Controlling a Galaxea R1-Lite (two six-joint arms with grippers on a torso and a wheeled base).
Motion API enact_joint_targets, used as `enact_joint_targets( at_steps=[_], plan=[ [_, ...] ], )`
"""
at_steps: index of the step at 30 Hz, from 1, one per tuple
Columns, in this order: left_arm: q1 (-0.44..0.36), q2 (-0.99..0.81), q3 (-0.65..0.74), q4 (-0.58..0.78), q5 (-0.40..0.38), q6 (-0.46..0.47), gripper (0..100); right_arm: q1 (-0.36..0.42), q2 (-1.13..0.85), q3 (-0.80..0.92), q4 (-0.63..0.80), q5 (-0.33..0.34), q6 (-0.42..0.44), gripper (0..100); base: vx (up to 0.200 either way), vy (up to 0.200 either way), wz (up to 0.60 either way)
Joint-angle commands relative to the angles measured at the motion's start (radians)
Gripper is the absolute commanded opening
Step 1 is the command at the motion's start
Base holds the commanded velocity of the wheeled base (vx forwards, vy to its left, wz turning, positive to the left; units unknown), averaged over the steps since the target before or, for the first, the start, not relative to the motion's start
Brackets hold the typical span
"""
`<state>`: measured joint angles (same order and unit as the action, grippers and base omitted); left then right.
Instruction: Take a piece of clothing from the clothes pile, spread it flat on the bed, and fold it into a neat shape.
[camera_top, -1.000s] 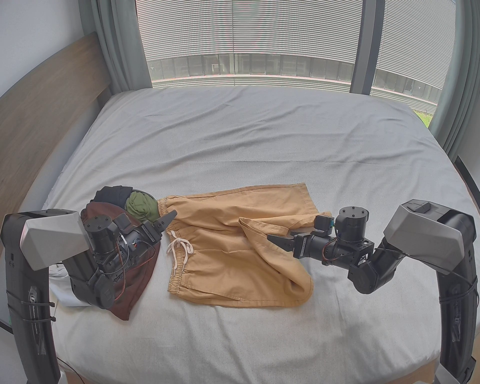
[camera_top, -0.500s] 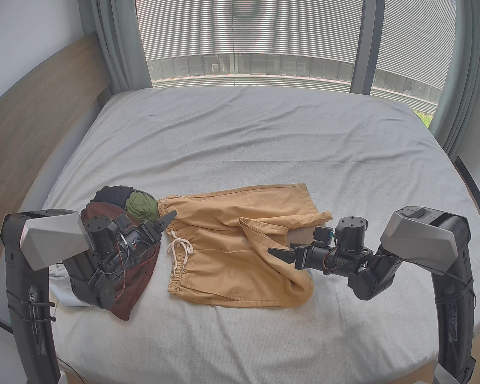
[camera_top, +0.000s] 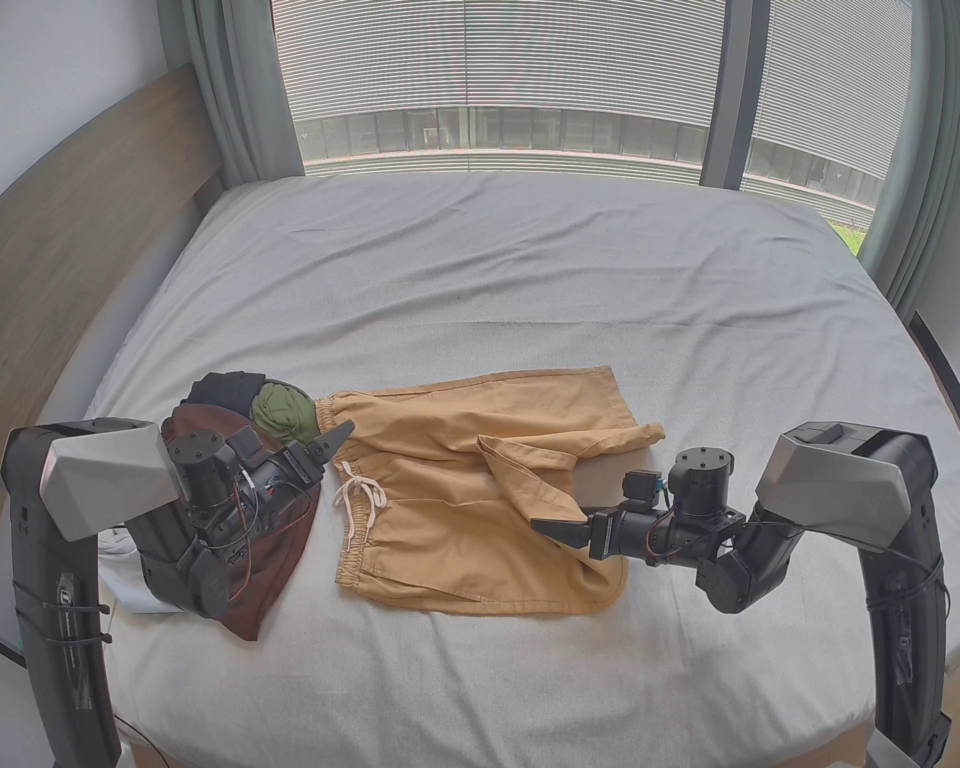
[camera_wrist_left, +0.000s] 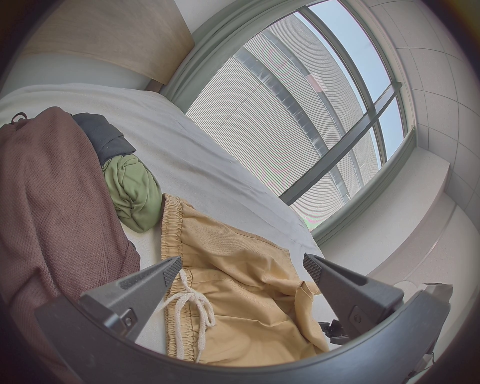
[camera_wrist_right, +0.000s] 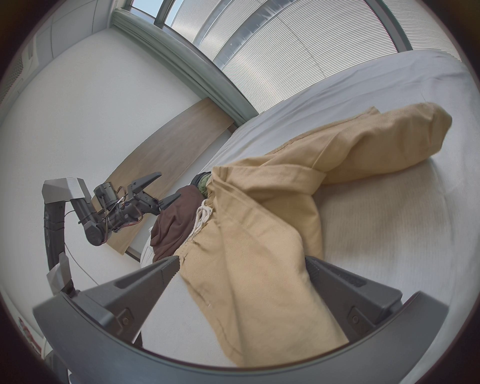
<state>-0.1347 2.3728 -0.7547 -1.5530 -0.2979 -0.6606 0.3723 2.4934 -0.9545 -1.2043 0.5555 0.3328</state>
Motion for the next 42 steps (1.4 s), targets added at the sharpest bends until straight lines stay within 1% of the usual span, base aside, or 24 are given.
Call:
enact_joint_targets(
  at_steps=[1,6,11,16,18,24,29,30,31,34,38,42],
  plan=[
    [0.0,0.0,0.001,-0.002,-0.001,-0.001,100,0.008,-0.05,0.063,-0.003,0.02,0.002,100,0.0,0.0,0.0],
    [-0.002,0.0,0.005,-0.002,0.0,-0.001,100,0.023,-0.12,0.128,-0.003,0.041,0.006,100,0.0,0.0,0.0],
    [-0.002,-0.001,0.003,-0.002,-0.001,-0.001,100,0.037,-0.146,0.201,-0.014,0.038,0.005,100,0.0,0.0,0.0],
    [-0.002,-0.001,0.005,-0.004,0.0,-0.001,100,0.031,-0.145,0.267,-0.086,0.038,0.003,100,0.0,0.0,0.0],
    [-0.003,-0.001,0.005,-0.002,0.0,-0.001,100,0.023,-0.134,0.338,-0.147,0.038,0.003,100,0.0,0.0,0.0],
    [-0.003,-0.001,0.006,-0.002,0.0,-0.001,100,0.023,-0.108,0.442,-0.248,0.038,0.0,100,0.0,0.0,0.0],
    [-0.003,0.0,0.006,-0.004,0.0,-0.001,100,0.005,-0.071,0.459,-0.287,0.035,-0.001,100,0.0,0.0,0.0],
    [-0.003,0.0,0.006,-0.002,0.0,-0.001,100,-0.029,-0.042,0.462,-0.322,0.034,-0.001,100,0.0,0.0,0.0],
    [-0.003,0.0,0.006,-0.002,0.0,-0.001,100,-0.03,-0.042,0.462,-0.324,0.034,-0.001,100,0.0,0.0,0.0],
    [-0.005,0.0,0.006,-0.002,0.0,-0.001,100,-0.075,-0.019,0.468,-0.334,0.029,-0.001,100,0.0,0.0,0.0],
    [-0.005,0.002,0.006,-0.002,0.0,-0.001,100,-0.095,-0.016,0.488,-0.336,0.024,0.0,100,0.0,0.0,0.0],
    [-0.006,0.002,0.006,-0.002,0.0,-0.001,100,-0.093,-0.016,0.51,-0.336,0.021,0.005,100,0.0,0.0,0.0]
  ],
)
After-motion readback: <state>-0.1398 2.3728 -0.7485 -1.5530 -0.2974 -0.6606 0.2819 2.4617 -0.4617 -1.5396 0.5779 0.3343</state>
